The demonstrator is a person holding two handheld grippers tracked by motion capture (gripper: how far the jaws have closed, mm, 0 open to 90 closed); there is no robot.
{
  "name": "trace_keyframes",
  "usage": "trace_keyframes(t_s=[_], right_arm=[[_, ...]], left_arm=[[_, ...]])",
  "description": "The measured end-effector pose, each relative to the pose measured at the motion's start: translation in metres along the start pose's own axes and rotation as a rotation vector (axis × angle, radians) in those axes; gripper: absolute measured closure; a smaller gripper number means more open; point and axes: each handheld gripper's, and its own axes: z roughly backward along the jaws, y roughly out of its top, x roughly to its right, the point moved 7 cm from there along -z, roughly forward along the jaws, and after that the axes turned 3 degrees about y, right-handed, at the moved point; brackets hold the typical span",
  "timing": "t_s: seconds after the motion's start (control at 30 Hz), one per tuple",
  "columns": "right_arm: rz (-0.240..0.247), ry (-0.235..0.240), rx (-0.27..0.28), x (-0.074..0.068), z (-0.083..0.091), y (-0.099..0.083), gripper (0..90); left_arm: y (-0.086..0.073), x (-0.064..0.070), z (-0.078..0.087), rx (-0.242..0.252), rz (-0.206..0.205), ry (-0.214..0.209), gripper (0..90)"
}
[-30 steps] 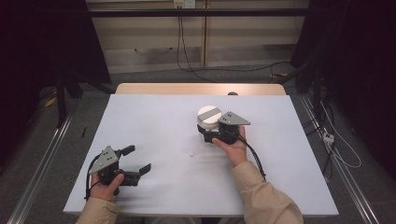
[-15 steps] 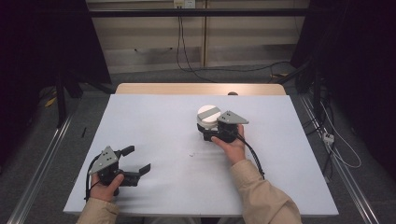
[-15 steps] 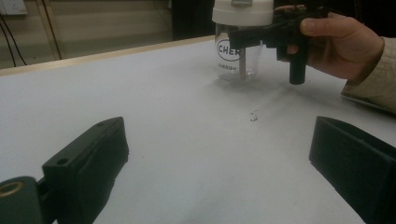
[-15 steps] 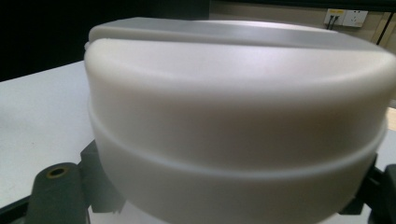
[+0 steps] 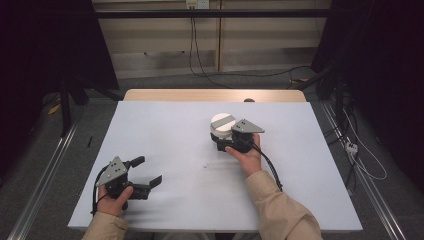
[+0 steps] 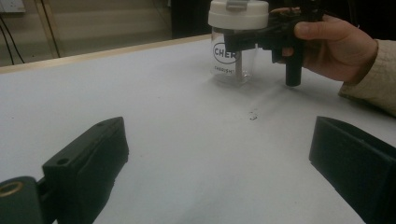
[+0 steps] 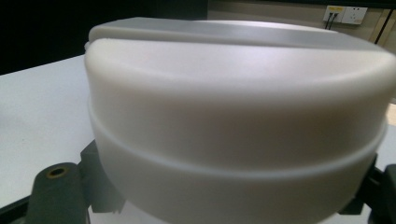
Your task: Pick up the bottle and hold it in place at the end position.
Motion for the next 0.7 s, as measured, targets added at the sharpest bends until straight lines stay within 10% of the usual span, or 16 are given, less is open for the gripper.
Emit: trace_keyframes(t_s=[0.7], right_arm=[[0.010, 0.017, -0.001, -0.0038, -0.0090, -0.0028, 18.4]], left_arm=[[-0.0003, 0.0003, -0.0017, 0.000, 0.010, -0.004, 4.1]])
